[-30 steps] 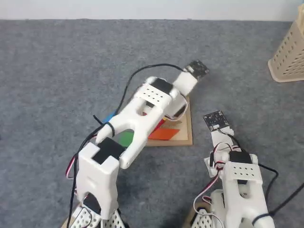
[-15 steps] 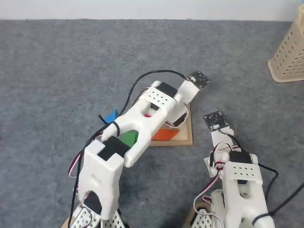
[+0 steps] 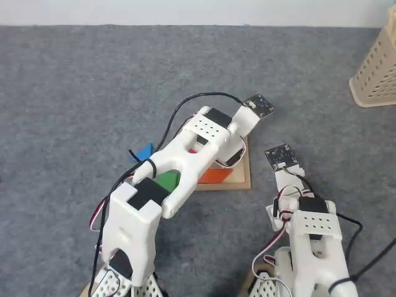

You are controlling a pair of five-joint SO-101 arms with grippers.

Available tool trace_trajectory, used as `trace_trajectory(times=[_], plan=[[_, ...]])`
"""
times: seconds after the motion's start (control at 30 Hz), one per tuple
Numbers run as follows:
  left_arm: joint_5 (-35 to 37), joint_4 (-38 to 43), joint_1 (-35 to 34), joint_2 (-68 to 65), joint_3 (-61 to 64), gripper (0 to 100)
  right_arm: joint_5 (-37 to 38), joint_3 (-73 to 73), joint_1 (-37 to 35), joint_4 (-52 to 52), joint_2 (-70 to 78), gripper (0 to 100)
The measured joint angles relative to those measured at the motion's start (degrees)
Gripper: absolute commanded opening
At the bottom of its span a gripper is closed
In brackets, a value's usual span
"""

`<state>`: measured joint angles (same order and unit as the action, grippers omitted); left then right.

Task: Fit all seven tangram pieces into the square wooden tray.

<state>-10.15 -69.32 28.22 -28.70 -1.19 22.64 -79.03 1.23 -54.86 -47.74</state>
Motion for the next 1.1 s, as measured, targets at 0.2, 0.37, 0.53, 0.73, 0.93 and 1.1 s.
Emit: trace_trajectory(times=[0.2,0.37,0.53,0.73,0.93,1.1], plan=[[-0.09,0.0,-2.73,0.0,0.0,8,0.0,0.0,0.0,0.0,0.0,10.5],[-0.09,0.0,-3.52,0.18,0.0,8,0.0,0.0,0.0,0.0,0.0,10.5],[-0.09,-2.29,-4.4,6.07,0.0,8,0.0,0.0,0.0,0.0,0.0,10.5],[-0.26,-7.21,-6.33,14.68,0.0,8,0.0,0.0,0.0,0.0,0.0,10.6],[-0.09,-9.32,-10.73,20.31,2.73,8,0.0,0.0,0.0,0.0,0.0,10.6],[-0.18,-3.34,-2.46,20.4,12.75,8,0.0,0.0,0.0,0.0,0.0,10.6]])
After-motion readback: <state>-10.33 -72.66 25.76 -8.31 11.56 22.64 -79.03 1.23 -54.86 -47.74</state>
